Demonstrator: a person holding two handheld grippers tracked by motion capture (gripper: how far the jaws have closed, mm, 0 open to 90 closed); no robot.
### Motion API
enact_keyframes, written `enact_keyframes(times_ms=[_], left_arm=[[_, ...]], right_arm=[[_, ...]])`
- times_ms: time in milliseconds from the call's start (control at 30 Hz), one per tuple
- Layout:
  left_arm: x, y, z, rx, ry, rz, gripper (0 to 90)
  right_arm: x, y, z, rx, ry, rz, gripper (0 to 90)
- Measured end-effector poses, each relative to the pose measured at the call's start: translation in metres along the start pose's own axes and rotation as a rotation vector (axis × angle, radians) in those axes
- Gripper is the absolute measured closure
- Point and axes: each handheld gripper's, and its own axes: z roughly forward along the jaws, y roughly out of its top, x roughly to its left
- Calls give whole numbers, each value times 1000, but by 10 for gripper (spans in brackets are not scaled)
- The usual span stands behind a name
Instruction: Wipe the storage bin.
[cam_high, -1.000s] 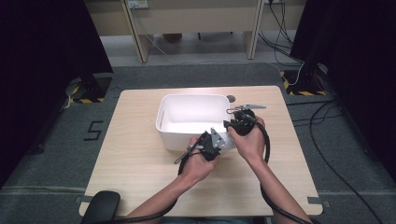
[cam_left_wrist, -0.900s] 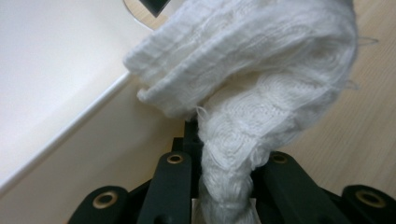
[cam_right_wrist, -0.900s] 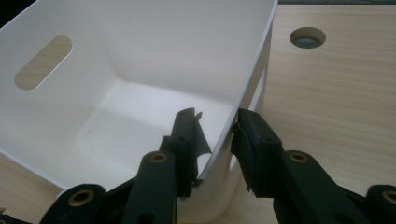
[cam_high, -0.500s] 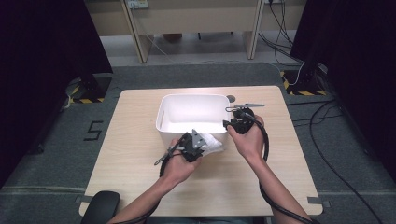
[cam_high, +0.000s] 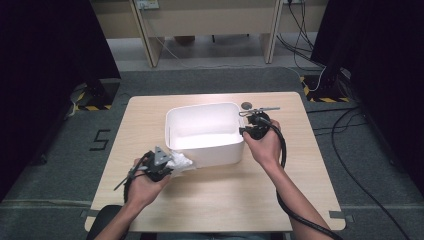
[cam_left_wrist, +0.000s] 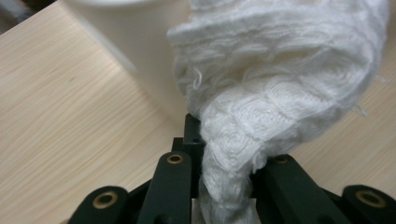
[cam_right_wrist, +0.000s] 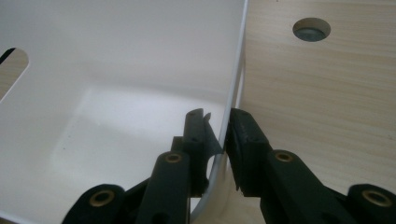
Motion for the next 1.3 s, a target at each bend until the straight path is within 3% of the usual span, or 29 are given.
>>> enact_keyframes(times_ms=[133, 233, 333, 500, 667, 833, 1033, 1300], left_arm=[[25, -17, -10, 27, 63, -28, 789], [51, -27, -11, 53, 117, -75, 789], [69, -30, -9, 63, 151, -115, 789], [87, -19, 8, 45, 180, -162, 789], [94, -5, 25, 44, 197, -174, 789], [94, 7, 35, 36, 189, -177, 789], [85, 16, 40, 5, 154, -156, 789], [74, 23, 42, -21, 117, -110, 789]], right_arm=[[-1, 4, 1, 14, -7, -20, 834], [-3, 6, 3, 16, -18, -36, 870], [-6, 7, 2, 13, -7, -27, 842], [-9, 1, -24, -81, 1, -22, 789], [-19, -11, -46, -81, -20, 0, 833], [-22, -31, -42, -12, 4, 20, 875], [-9, -49, -37, 52, 58, 1, 886], [8, -55, -29, 73, 87, -46, 893]])
